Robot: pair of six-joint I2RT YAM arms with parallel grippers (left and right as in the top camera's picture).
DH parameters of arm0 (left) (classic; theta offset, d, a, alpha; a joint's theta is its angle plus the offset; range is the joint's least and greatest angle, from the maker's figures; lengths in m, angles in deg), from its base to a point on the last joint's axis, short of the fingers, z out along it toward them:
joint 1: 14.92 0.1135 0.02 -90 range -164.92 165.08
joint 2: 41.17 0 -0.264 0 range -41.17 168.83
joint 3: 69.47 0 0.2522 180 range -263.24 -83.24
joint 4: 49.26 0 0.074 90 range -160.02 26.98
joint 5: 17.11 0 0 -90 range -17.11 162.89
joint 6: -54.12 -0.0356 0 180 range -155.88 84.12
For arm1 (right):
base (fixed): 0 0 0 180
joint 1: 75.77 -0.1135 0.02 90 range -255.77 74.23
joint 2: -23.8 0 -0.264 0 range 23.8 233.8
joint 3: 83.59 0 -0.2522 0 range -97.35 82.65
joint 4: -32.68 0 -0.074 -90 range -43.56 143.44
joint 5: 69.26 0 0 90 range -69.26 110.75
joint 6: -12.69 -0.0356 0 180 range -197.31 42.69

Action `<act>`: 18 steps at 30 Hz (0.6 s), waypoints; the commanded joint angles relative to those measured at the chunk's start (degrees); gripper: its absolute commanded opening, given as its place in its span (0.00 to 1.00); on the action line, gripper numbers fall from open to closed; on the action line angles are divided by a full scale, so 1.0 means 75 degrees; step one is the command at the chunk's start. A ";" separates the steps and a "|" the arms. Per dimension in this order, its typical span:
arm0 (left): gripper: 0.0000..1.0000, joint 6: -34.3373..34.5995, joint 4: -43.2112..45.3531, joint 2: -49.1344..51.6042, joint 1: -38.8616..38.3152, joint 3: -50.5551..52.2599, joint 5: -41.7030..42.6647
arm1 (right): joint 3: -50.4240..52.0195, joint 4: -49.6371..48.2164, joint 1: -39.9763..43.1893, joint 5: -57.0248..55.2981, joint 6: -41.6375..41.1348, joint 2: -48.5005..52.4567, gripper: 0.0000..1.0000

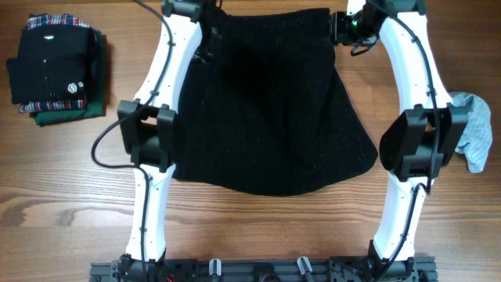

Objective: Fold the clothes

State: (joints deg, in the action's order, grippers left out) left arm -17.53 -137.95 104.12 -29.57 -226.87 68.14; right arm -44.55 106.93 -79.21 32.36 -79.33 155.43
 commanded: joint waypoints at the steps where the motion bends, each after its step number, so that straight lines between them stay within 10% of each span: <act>1: 0.04 0.0012 0.0224 0.0216 -0.0020 -0.0079 0.0070 | 0.0020 -0.0169 -0.0012 0.0271 0.0052 0.0455 0.56; 18: 0.04 0.0015 0.0702 0.0481 -0.0038 -0.0079 0.0119 | 0.0020 -0.0507 0.0006 0.0425 -0.0015 0.1510 0.44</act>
State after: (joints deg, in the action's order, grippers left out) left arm -17.53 -133.01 105.94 -29.57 -226.87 68.36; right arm -44.55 104.57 -79.21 34.31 -79.35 165.51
